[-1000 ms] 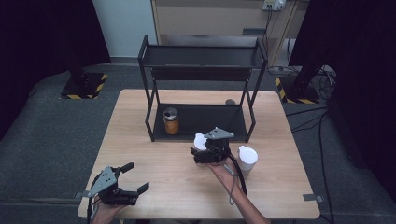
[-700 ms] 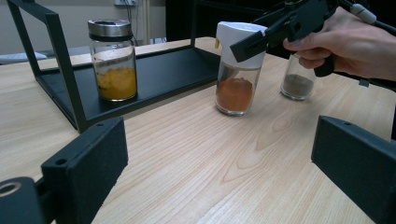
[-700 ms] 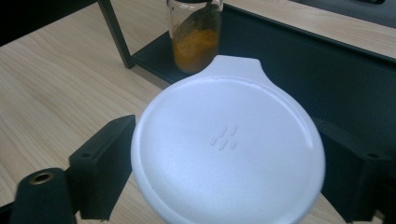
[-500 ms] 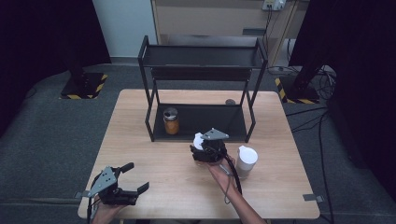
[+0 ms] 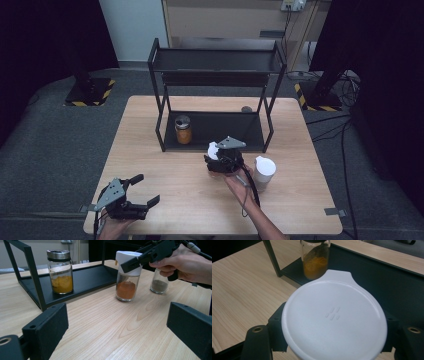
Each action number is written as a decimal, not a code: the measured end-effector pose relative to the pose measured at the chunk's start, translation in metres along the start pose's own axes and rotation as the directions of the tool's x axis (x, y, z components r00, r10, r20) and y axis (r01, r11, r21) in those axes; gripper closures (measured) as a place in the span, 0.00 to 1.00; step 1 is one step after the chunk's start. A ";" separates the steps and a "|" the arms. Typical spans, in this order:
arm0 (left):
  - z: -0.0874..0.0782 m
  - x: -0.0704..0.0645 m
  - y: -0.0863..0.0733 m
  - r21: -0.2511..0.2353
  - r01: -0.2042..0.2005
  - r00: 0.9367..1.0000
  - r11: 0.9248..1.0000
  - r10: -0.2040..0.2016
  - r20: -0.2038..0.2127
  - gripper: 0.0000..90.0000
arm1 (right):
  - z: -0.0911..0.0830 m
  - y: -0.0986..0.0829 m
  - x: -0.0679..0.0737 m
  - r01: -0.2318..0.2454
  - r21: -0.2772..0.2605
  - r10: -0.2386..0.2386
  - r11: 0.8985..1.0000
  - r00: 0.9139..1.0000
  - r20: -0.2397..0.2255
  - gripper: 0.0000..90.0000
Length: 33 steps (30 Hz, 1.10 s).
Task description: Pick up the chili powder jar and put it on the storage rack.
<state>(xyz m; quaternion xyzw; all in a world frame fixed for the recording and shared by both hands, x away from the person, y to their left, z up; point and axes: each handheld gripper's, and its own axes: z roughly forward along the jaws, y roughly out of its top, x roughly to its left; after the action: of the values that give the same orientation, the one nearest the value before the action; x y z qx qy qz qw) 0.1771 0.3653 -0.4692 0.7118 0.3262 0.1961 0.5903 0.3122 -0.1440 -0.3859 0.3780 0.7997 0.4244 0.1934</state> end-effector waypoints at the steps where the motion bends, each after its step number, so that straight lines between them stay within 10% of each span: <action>1: 0.000 0.000 0.000 0.000 0.001 1.000 1.000 -0.001 0.000 0.03 | 0.000 0.000 0.000 0.000 0.000 0.000 1.000 1.000 0.000 0.35; 33: -0.001 0.002 -0.001 -0.001 0.004 1.000 1.000 -0.004 0.002 0.03 | 0.025 0.058 -0.018 0.012 -0.053 -0.010 0.999 1.000 0.023 0.34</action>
<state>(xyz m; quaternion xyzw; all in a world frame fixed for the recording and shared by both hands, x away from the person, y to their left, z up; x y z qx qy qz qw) 0.1779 0.3670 -0.4699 0.7110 0.3270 0.1946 0.5913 0.3654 -0.1242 -0.3521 0.3730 0.7882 0.4401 0.2145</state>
